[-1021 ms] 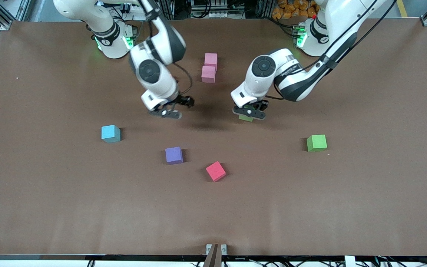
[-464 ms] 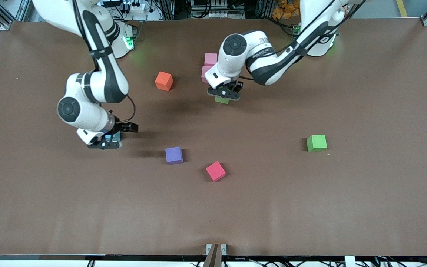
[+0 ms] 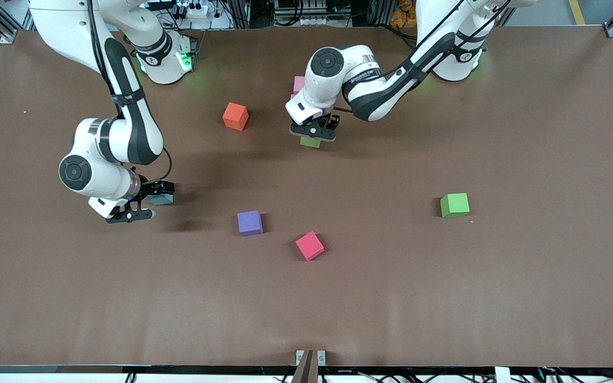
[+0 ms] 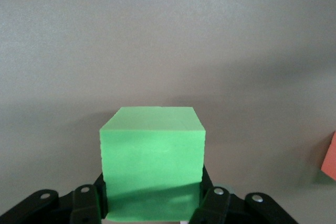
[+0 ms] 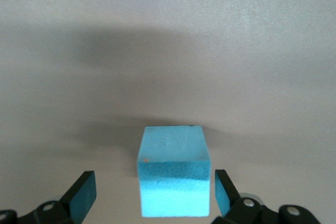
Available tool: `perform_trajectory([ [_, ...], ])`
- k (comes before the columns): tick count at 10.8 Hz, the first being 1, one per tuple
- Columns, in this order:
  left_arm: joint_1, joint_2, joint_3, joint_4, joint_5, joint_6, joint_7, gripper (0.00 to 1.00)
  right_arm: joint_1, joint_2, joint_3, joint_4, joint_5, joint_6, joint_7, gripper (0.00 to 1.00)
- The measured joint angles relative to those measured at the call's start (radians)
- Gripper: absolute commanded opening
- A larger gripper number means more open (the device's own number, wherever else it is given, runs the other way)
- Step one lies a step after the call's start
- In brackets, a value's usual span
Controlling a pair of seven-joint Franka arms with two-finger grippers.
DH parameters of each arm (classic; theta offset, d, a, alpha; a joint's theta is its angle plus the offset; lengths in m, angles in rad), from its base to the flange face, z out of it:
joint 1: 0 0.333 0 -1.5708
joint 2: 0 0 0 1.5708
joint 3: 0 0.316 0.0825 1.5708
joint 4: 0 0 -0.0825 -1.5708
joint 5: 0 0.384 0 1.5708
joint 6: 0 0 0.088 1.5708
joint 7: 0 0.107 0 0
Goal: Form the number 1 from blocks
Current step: 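Place green after the pinks with the left gripper while the right gripper carries cyan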
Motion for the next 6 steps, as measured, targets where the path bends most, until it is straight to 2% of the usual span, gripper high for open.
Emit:
perform_trajectory([
  [3,-0.099,0.058,0.061,0.054,0.0,0.004,-0.073,0.0,-0.023,0.041,0.0,0.002,0.0,0.015,-0.046,1.0],
  [6,-0.159,0.086,0.087,0.07,0.0,0.006,-0.166,0.0,-0.023,0.062,0.005,0.002,0.0,0.016,-0.048,1.0],
])
